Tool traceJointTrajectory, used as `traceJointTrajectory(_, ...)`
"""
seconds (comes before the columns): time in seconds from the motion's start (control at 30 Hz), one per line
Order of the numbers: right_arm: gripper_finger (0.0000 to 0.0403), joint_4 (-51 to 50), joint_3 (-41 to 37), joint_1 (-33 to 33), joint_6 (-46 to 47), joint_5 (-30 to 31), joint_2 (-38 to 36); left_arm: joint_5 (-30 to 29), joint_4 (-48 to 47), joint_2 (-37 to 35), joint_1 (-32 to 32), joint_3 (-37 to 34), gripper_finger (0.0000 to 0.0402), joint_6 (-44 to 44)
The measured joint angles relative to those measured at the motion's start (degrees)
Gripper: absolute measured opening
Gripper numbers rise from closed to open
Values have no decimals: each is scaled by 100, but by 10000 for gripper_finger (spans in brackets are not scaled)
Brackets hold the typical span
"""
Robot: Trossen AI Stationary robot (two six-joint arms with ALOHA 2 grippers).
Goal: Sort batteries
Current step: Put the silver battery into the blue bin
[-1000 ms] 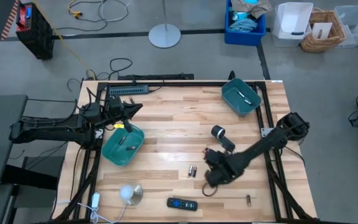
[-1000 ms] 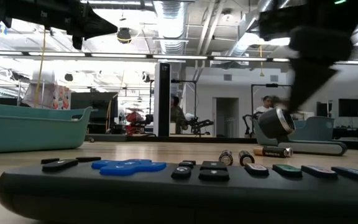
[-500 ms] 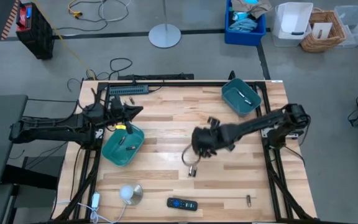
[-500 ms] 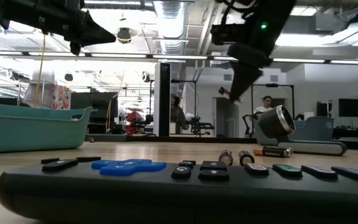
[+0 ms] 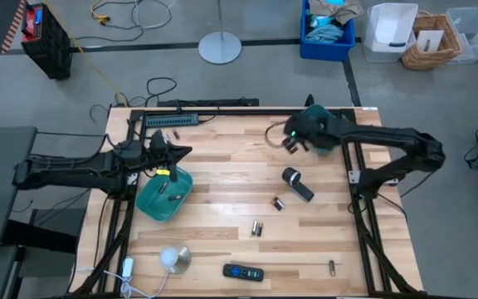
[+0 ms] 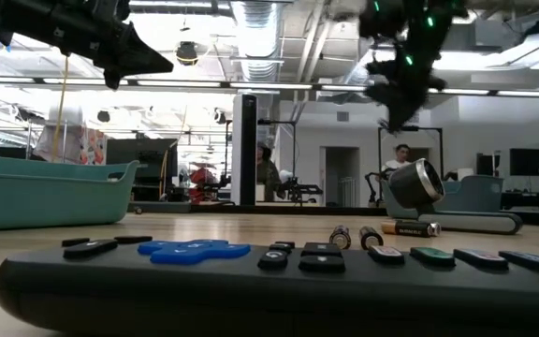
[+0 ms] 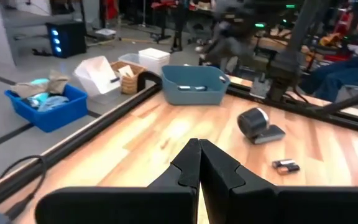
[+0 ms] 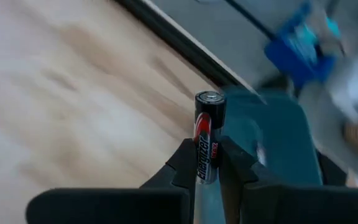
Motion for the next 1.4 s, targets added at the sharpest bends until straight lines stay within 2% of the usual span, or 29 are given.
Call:
traceJointTrajectory(0.17, 54, 67, -624, -1126, 253, -546, -306, 13, 34, 185, -154, 0, 0, 10)
traceJointTrajectory(0.4, 68, 349, -926, -1710, 247, -599, -285, 7, 150, 377, -159, 0, 0, 20)
traceJointTrajectory(0.5, 94, 410, -930, -1768, 74, -455, -285, -1, 149, 395, -159, 0, 0, -25)
traceJointTrajectory(0.7, 172, 728, -930, -1869, -106, -155, -292, -25, 138, 395, -157, 0, 0, -72)
traceJointTrajectory(0.87, 216, 1116, -930, -1866, -361, -149, -294, -791, -56, 537, -60, -2, 0, -459)
traceJointTrajectory(0.93, 221, 1417, -930, -1767, -503, -150, -294, -1003, -88, 661, 184, 9, 0, -695)
traceJointTrajectory(1.03, 222, 1985, -930, -1488, -725, -160, -294, -958, -488, 948, 766, 256, 1, -883)
traceJointTrajectory(1.17, 217, 2809, -930, -970, -1062, -200, -294, -627, -1422, 1591, 1682, 828, 17, -872)
traceJointTrajectory(1.4, 207, 3706, -928, -52, -1165, -201, -164, 229, -3181, 2911, 3076, 2167, 74, -379)
